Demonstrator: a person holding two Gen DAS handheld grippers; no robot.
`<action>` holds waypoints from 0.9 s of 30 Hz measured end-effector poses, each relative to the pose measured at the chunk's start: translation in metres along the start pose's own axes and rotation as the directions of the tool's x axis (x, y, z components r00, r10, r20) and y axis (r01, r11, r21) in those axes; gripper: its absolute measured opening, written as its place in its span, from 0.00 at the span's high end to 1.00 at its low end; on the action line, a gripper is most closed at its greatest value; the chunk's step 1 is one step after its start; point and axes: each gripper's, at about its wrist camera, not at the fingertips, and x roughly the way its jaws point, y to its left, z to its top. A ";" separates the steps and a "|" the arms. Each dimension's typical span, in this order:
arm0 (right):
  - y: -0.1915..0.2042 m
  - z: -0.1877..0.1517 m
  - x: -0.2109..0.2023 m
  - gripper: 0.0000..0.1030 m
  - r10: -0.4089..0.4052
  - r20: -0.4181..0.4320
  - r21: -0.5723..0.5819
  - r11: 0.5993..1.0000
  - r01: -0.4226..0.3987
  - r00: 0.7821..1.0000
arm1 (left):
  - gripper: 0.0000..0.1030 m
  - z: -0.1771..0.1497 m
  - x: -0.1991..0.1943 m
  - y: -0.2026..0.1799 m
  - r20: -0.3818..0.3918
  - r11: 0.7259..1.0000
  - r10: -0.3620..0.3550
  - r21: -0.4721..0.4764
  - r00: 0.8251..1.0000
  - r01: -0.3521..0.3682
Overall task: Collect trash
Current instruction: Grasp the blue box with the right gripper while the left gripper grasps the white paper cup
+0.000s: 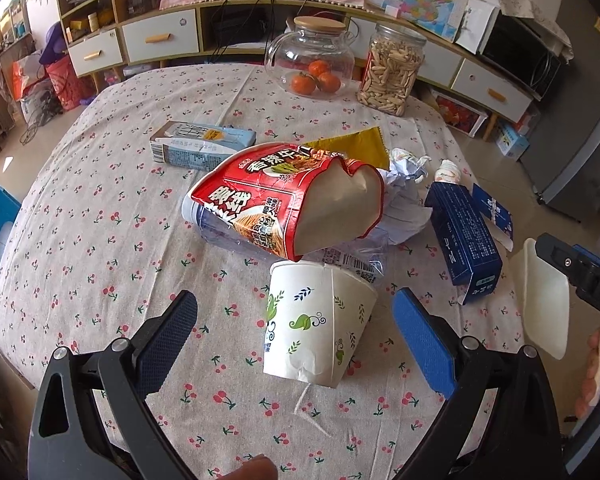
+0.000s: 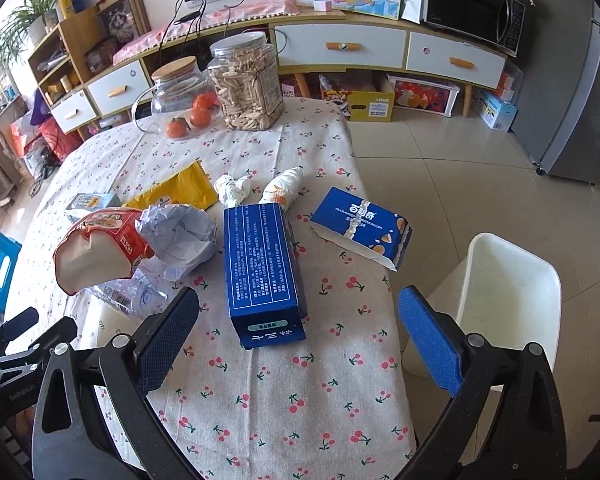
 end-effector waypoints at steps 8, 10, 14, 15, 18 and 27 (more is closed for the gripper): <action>0.009 0.013 0.049 0.07 0.058 -0.123 -0.040 0.997 -0.063 0.991 | 0.07 0.000 0.020 0.013 -0.050 0.999 0.010 0.050 0.999 -0.008; 0.011 0.017 0.058 0.07 0.089 -0.140 -0.025 0.995 -0.094 0.986 | 0.07 -0.004 0.029 0.017 -0.086 0.999 0.005 0.039 0.996 -0.002; 0.016 0.025 0.078 0.07 0.070 -0.171 -0.025 0.997 -0.075 0.983 | 0.07 -0.005 0.029 0.010 -0.087 0.997 -0.002 0.079 0.996 0.009; 0.018 0.026 0.083 0.07 0.060 -0.178 -0.025 0.998 -0.065 0.982 | 0.07 -0.005 0.029 0.008 -0.082 0.996 0.004 0.094 0.997 0.004; 0.022 0.026 0.093 0.07 0.058 -0.199 -0.023 0.998 -0.064 0.978 | 0.07 -0.006 0.032 0.003 -0.098 0.993 -0.004 0.121 0.995 0.016; 0.023 0.016 0.106 0.48 0.048 -0.240 -0.033 0.998 -0.057 0.970 | 0.07 -0.007 0.053 -0.004 -0.158 0.988 -0.001 0.152 0.988 0.026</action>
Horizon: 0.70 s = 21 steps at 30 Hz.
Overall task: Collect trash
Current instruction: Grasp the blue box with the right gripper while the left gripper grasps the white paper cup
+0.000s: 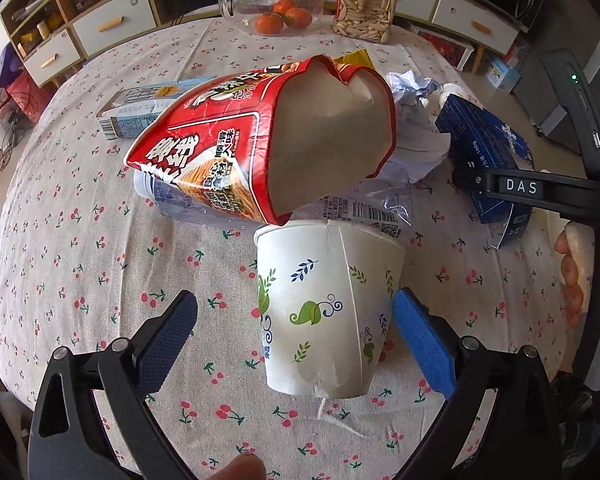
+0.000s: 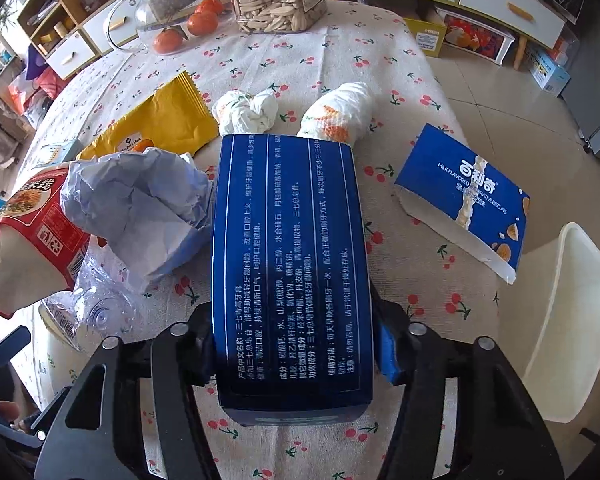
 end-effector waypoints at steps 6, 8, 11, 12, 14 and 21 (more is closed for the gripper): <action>0.000 -0.008 -0.007 0.48 0.015 0.008 0.002 1.000 -0.015 1.000 | 0.07 0.000 0.015 0.001 -0.044 1.000 -0.022 -0.005 0.999 0.022; 0.000 -0.010 -0.012 0.48 0.022 0.015 -0.001 1.000 -0.022 1.000 | 0.07 -0.001 0.018 0.001 -0.059 0.999 -0.034 -0.007 0.998 0.033; 0.004 -0.015 -0.019 0.48 0.024 0.031 -0.016 1.000 -0.024 0.999 | 0.10 -0.006 0.020 0.003 -0.081 0.997 -0.077 -0.011 0.994 0.076; 0.005 -0.017 -0.021 0.48 0.025 0.036 -0.021 0.999 -0.024 0.999 | 0.18 -0.008 0.019 0.004 -0.083 0.996 -0.088 -0.012 0.993 0.088; 0.007 -0.020 -0.026 0.48 0.026 0.046 -0.029 0.999 -0.025 0.999 | 0.33 -0.013 0.016 0.007 -0.089 0.995 -0.098 -0.012 0.991 0.097; 0.012 -0.033 -0.040 0.48 0.039 0.087 -0.046 0.998 -0.035 0.995 | 0.37 -0.029 -0.009 0.027 -0.014 0.992 -0.115 -0.063 0.993 0.114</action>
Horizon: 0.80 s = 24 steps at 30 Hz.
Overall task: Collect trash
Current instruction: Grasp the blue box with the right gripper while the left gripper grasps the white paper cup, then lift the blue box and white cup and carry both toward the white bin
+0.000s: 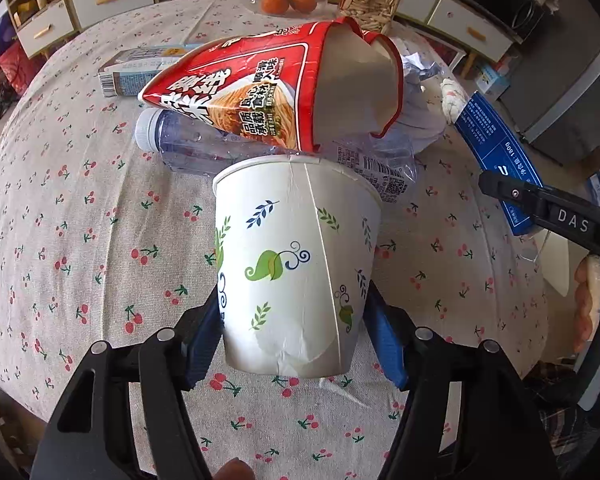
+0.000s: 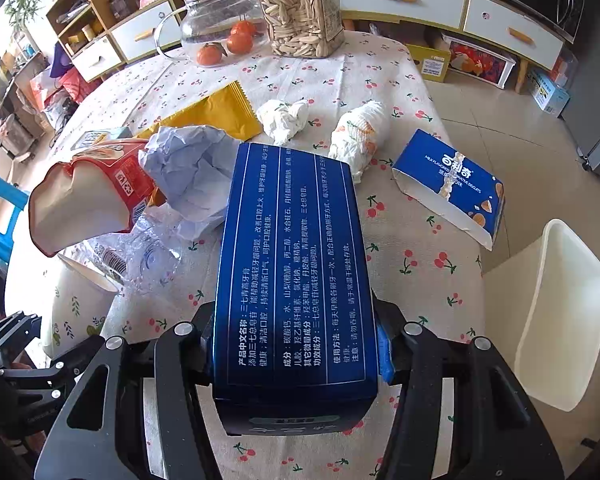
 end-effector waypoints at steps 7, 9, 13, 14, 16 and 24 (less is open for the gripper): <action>0.002 -0.008 -0.014 0.48 0.013 0.047 -0.013 1.000 -0.012 0.999 | 0.37 -0.010 -0.031 -0.008 0.083 0.999 -0.030 0.045 0.996 0.027; 0.003 -0.010 -0.017 0.48 0.013 0.062 -0.017 1.000 -0.012 0.998 | 0.37 -0.009 -0.038 -0.013 0.111 0.998 -0.043 0.060 0.993 0.037; 0.003 -0.013 -0.024 0.48 0.013 0.097 -0.023 1.000 -0.011 0.995 | 0.37 -0.003 -0.043 -0.023 0.166 0.996 -0.050 0.075 0.985 0.038; 0.002 -0.012 -0.025 0.48 0.013 0.107 -0.020 1.000 -0.011 0.994 | 0.37 -0.003 -0.045 -0.022 0.175 0.997 -0.050 0.073 0.983 0.037; 0.000 -0.013 -0.029 0.48 0.012 0.129 -0.011 1.000 -0.011 0.992 | 0.37 0.000 -0.044 -0.021 0.186 0.997 -0.047 0.067 0.981 0.035; -0.014 -0.012 -0.048 0.49 -0.034 0.237 0.037 0.999 0.026 0.971 | 0.38 0.009 -0.053 -0.032 0.260 0.997 -0.061 0.056 0.964 0.048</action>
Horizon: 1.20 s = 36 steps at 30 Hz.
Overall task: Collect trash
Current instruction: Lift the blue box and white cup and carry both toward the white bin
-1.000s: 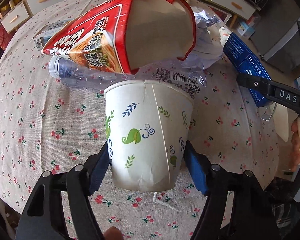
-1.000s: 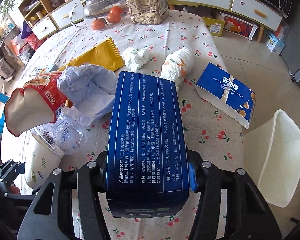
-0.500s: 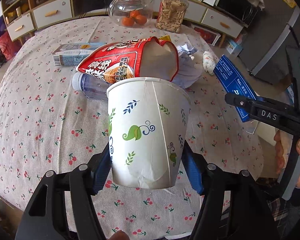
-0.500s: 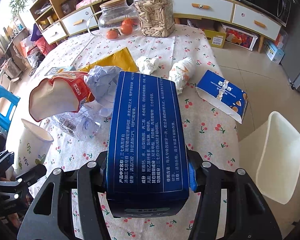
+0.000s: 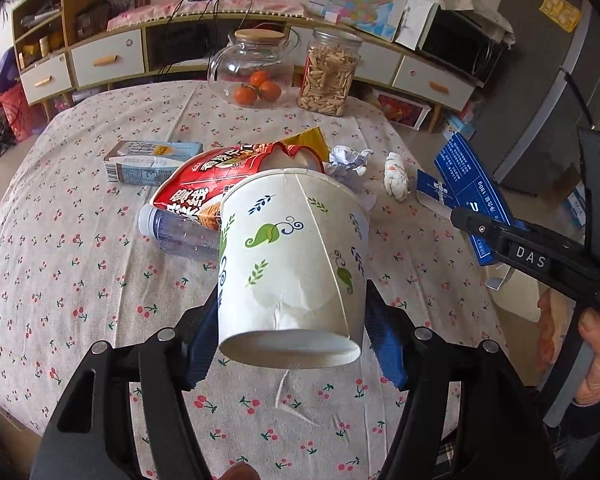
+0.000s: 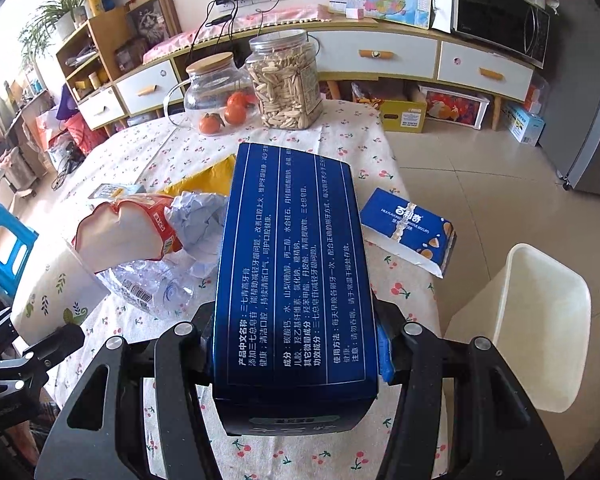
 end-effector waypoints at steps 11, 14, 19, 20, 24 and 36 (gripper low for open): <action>-0.033 0.005 -0.016 0.48 -0.060 0.094 0.071 0.996 0.054 0.994 | 0.77 0.027 0.004 -0.038 0.116 1.000 -0.009 0.006 0.993 0.009; -0.035 0.002 -0.019 0.48 -0.073 0.101 0.056 0.996 0.067 0.992 | 0.75 0.028 0.017 -0.041 0.078 1.000 -0.010 0.003 0.997 0.009; -0.049 0.001 -0.021 0.48 -0.073 0.090 0.090 0.994 0.064 0.993 | 0.36 0.027 0.031 -0.043 0.045 1.000 -0.022 -0.016 0.999 0.023; -0.053 0.001 -0.021 0.48 -0.074 0.087 0.101 0.993 0.066 0.993 | 0.33 0.028 0.033 -0.046 0.045 1.000 -0.021 -0.003 0.999 0.021; -0.079 -0.005 -0.012 0.48 -0.104 0.044 0.161 0.982 0.095 0.994 | 0.27 0.034 0.042 -0.072 0.030 0.997 -0.050 0.054 0.998 0.048; -0.129 -0.033 0.018 0.48 -0.051 -0.110 0.209 0.975 0.073 0.993 | 0.26 0.033 0.092 -0.133 -0.131 0.984 -0.170 0.026 0.977 0.174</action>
